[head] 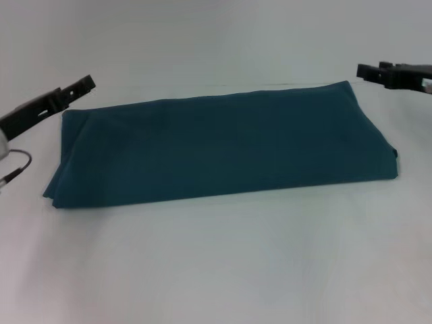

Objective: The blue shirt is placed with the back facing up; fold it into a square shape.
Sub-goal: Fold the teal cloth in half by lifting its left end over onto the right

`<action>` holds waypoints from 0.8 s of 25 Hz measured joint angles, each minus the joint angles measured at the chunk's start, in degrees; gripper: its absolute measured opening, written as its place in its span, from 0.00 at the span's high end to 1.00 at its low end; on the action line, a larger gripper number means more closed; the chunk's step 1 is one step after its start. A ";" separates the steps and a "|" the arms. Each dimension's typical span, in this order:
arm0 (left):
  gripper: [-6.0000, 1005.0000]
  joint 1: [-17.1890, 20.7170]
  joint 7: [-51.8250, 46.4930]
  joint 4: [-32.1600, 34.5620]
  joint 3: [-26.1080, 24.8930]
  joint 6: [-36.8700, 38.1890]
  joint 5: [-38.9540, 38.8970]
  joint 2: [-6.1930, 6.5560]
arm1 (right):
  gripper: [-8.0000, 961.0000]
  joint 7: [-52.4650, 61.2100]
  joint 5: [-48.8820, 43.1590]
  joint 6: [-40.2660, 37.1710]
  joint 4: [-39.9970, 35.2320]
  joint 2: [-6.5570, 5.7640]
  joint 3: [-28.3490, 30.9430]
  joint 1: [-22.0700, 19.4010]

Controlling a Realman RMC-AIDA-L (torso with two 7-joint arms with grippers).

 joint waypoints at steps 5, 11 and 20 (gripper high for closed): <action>0.13 4.62 0.38 3.16 0.09 8.66 0.14 0.01 | 0.41 3.67 3.25 -10.56 -2.71 -0.66 0.06 -4.57; 0.14 9.58 0.78 5.53 0.17 10.56 1.91 -0.22 | 0.41 8.15 3.37 -18.79 -3.10 -1.79 -0.28 -7.66; 0.17 13.51 1.48 8.17 0.17 12.79 6.85 -0.85 | 0.41 10.74 2.42 -22.40 -3.02 -2.31 -0.71 -10.12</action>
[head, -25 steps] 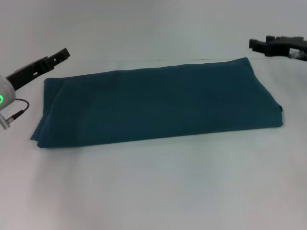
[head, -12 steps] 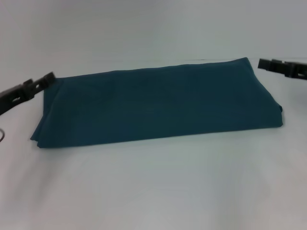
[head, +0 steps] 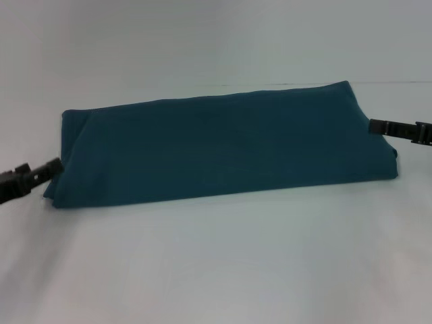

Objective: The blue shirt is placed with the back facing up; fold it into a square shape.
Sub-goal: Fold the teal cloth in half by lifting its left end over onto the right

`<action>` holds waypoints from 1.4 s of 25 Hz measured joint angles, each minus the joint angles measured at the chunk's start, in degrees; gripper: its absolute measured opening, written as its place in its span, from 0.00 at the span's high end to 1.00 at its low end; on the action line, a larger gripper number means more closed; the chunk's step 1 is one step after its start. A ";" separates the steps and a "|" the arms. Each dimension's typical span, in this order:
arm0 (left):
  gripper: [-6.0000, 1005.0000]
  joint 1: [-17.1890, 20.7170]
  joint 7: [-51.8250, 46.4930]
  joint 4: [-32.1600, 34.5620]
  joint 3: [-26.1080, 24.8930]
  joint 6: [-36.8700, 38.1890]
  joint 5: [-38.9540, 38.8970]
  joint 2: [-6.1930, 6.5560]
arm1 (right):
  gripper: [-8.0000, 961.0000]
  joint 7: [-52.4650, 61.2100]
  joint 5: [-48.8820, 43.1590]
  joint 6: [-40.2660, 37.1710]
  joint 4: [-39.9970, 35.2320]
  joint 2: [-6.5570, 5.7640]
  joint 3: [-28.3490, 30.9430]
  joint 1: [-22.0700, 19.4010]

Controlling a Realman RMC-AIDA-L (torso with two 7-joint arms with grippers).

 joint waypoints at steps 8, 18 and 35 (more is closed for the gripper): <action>0.18 -0.44 -0.68 0.70 0.41 2.42 6.77 0.01 | 0.42 0.28 -0.17 0.09 -0.11 -0.12 -0.02 -0.11; 0.21 -1.30 -1.41 -0.29 3.31 -1.09 8.11 -0.09 | 0.42 0.33 -0.25 1.02 -0.17 -0.14 -0.02 0.40; 0.25 -1.84 -1.53 -1.25 5.15 -3.12 9.11 -0.11 | 0.42 0.33 -0.24 1.49 -0.17 -0.14 0.41 0.36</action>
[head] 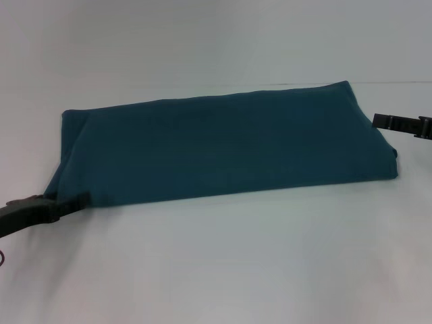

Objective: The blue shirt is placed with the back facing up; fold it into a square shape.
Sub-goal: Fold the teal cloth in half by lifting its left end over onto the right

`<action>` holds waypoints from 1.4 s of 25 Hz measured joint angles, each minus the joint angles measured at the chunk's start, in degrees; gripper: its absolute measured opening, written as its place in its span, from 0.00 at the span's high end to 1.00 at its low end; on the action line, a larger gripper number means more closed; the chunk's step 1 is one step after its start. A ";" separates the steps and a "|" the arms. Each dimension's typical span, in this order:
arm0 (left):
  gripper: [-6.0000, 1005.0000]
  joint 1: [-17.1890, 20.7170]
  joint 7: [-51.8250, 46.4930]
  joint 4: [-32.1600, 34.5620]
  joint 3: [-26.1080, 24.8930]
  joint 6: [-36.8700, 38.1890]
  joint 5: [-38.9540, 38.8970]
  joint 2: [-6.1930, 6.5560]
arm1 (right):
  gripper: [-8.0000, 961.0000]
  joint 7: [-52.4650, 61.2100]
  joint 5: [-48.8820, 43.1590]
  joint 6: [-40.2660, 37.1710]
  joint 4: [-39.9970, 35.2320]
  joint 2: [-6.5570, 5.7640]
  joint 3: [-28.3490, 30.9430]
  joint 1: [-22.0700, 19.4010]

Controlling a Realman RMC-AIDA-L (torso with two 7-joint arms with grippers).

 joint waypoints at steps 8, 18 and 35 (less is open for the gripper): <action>0.27 -0.38 -1.41 0.15 0.04 -2.83 0.60 0.00 | 0.42 0.00 0.00 0.15 0.00 0.00 0.11 0.06; 0.65 -0.42 -1.58 0.35 0.41 -3.02 0.60 0.07 | 0.42 0.00 0.00 0.33 0.01 0.00 0.11 -0.15; 1.00 -0.96 -2.84 1.25 0.13 -3.27 0.37 0.33 | 0.42 5.91 -10.27 6.96 0.30 0.25 -0.53 1.57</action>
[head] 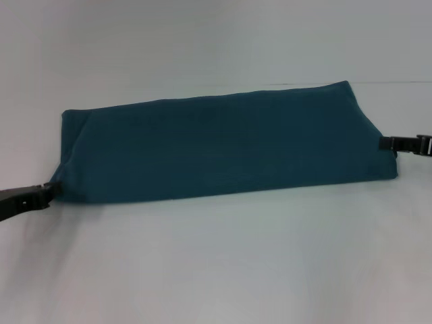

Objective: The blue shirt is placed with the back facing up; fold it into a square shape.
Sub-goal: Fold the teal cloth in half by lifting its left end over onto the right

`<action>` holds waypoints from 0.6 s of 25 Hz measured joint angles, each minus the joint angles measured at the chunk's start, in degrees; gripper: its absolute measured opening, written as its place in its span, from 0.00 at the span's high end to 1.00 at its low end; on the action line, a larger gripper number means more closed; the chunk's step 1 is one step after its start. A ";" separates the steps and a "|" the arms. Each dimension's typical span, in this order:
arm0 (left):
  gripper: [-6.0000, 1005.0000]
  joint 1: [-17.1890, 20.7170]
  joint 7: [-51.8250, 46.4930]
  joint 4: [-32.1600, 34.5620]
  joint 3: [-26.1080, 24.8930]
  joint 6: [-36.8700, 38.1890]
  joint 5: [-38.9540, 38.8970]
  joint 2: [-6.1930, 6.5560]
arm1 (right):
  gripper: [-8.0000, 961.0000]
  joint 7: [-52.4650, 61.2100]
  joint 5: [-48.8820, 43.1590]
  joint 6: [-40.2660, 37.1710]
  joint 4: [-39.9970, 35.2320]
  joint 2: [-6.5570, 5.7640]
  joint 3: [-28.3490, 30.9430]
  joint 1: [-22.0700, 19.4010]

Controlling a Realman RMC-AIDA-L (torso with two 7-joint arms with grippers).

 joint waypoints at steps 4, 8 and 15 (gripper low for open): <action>1.00 -0.23 -0.66 0.61 -0.02 -0.07 -0.11 0.05 | 0.42 1.42 -3.14 3.08 0.24 0.42 0.00 -0.05; 1.00 -0.72 -1.03 0.72 0.19 -0.10 0.08 0.11 | 0.42 2.16 -5.16 4.92 0.32 1.13 0.01 -0.02; 1.00 -1.36 -1.22 0.51 0.34 -0.19 0.20 0.21 | 0.42 2.14 -5.36 7.77 1.60 1.52 0.02 0.20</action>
